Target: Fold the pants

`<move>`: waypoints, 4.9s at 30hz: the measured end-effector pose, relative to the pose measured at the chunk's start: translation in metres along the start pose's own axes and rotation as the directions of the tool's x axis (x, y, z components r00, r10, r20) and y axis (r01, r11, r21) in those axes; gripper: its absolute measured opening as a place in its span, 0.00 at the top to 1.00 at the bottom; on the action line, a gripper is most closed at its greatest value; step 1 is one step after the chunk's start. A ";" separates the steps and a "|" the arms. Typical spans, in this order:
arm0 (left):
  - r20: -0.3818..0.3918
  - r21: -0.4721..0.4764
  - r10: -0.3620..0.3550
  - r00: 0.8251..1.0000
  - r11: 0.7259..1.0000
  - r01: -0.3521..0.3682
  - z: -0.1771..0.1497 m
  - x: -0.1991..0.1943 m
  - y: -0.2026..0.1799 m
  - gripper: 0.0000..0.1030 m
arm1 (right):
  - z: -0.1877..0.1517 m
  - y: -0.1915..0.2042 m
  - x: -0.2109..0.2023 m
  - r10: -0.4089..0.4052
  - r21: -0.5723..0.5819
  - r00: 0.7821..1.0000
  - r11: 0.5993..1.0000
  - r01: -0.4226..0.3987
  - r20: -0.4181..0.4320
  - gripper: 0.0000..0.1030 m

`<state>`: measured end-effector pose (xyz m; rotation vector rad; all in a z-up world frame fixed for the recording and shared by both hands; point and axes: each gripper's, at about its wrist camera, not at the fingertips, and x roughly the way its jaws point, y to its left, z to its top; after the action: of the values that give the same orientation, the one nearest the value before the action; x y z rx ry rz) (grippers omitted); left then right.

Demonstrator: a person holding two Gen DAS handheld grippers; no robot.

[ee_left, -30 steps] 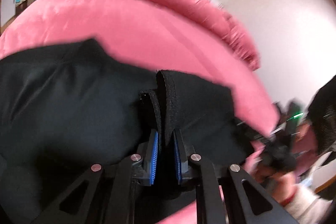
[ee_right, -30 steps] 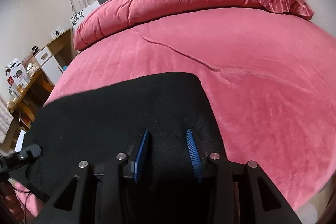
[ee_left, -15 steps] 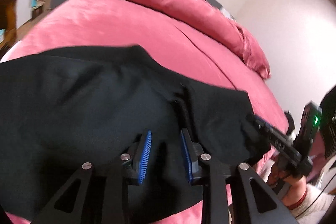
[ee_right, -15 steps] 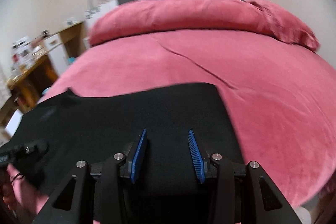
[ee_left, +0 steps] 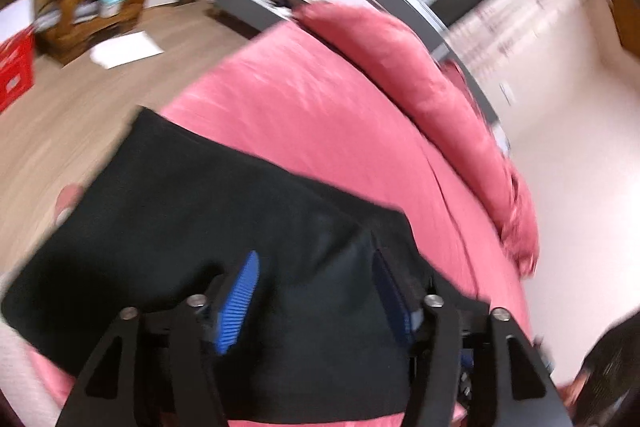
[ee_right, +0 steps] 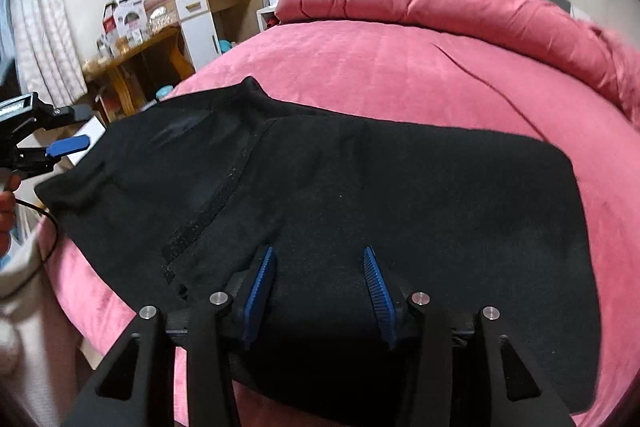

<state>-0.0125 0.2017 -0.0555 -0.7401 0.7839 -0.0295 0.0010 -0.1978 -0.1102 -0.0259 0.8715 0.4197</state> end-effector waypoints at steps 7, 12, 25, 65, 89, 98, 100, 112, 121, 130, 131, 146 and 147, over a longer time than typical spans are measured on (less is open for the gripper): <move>0.081 -0.191 0.103 0.991 0.978 -0.086 0.044 -0.054 0.072 0.36 | -0.001 0.002 -0.001 0.008 0.001 1.000 1.000 -0.008 0.003 0.52; -0.019 -0.316 0.085 0.996 0.945 -0.086 0.045 -0.059 0.120 0.31 | 0.000 0.000 0.000 0.015 0.008 1.000 1.000 -0.015 0.003 0.52; -0.238 -0.279 0.069 0.969 0.951 -0.136 0.008 -0.012 0.130 0.27 | 0.000 0.000 0.000 0.017 0.009 1.000 1.000 -0.017 0.003 0.52; -0.156 0.489 -0.349 0.924 0.786 0.379 -0.034 -0.032 -0.222 0.85 | 0.011 -0.073 -0.042 0.030 0.340 0.992 0.938 -0.070 0.122 0.49; -0.535 0.503 -0.262 0.803 0.665 0.553 -0.164 0.105 -0.298 0.91 | -0.001 -0.128 -0.066 0.048 0.547 0.987 0.828 -0.125 0.153 0.44; -0.250 0.426 -0.251 0.935 0.839 0.339 -0.092 0.068 -0.220 0.63 | 0.001 -0.100 -0.040 0.080 0.481 0.993 0.870 -0.110 0.082 0.33; -0.196 0.373 -0.203 0.959 0.889 0.264 -0.079 0.067 -0.198 0.61 | 0.002 -0.102 -0.039 0.086 0.490 0.993 0.864 -0.114 0.080 0.33; -0.187 0.220 -0.032 0.982 0.973 0.074 -0.065 0.083 -0.095 0.57 | 0.012 -0.088 -0.025 0.226 0.444 0.973 0.868 -0.221 0.043 0.31; -0.203 0.323 -0.013 0.979 0.943 0.080 -0.089 0.096 -0.111 0.54 | 0.005 -0.061 -0.007 0.261 0.434 0.963 0.862 -0.263 0.065 0.84; -0.064 0.490 -0.071 0.995 0.866 0.094 -0.092 0.059 -0.167 0.53 | 0.042 -0.068 -0.092 0.138 0.297 0.968 0.934 -0.198 0.209 0.87; -0.062 0.520 -0.089 0.994 0.847 0.108 -0.095 0.056 -0.177 0.53 | 0.046 -0.075 -0.099 0.124 0.299 0.969 0.936 -0.186 0.213 0.87; -0.196 0.789 0.082 0.977 0.605 0.107 -0.169 0.127 -0.231 0.41 | 0.001 -0.144 -0.036 -0.086 0.410 0.996 0.907 0.090 -0.029 0.81; -0.188 0.804 0.093 0.978 0.587 0.099 -0.171 0.124 -0.234 0.41 | 0.000 -0.144 -0.037 -0.091 0.433 0.996 0.897 0.088 -0.014 0.79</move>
<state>0.0215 -0.1109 -0.0702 0.1650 0.8618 -0.4600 0.0335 -0.3424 -0.1037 0.3469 0.9385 0.1312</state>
